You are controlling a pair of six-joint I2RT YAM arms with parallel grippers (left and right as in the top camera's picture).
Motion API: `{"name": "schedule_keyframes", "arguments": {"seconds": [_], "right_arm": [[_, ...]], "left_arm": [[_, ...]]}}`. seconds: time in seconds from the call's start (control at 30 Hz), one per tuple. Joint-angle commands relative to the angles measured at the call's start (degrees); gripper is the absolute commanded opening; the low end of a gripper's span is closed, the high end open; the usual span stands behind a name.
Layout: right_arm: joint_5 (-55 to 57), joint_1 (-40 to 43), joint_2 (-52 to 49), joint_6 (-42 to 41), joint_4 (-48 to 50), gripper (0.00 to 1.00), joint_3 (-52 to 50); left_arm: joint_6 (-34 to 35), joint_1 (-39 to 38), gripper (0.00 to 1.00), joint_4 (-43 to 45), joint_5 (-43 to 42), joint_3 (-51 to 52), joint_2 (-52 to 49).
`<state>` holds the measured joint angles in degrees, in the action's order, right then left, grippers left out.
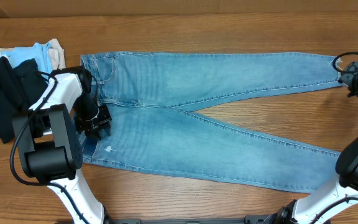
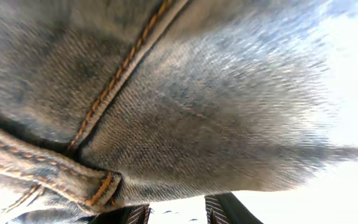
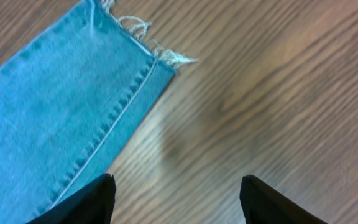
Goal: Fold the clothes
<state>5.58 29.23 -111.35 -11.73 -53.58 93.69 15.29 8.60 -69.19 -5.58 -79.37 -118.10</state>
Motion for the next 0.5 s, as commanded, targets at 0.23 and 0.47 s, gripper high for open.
{"name": "schedule_keyframes", "arguments": {"seconds": [0.23, 0.47], "right_arm": [[-1.7, 1.4, 13.1, 0.2, -5.0, 0.72, 0.6], [-3.2, 1.4, 18.3, 0.2, -9.0, 0.73, 0.6]], "left_arm": [[-2.0, -0.3, 0.33, 0.2, 2.4, -7.3, 2.8], [-3.2, -0.4, 0.34, -0.7, 3.2, -7.5, 7.6]]}}
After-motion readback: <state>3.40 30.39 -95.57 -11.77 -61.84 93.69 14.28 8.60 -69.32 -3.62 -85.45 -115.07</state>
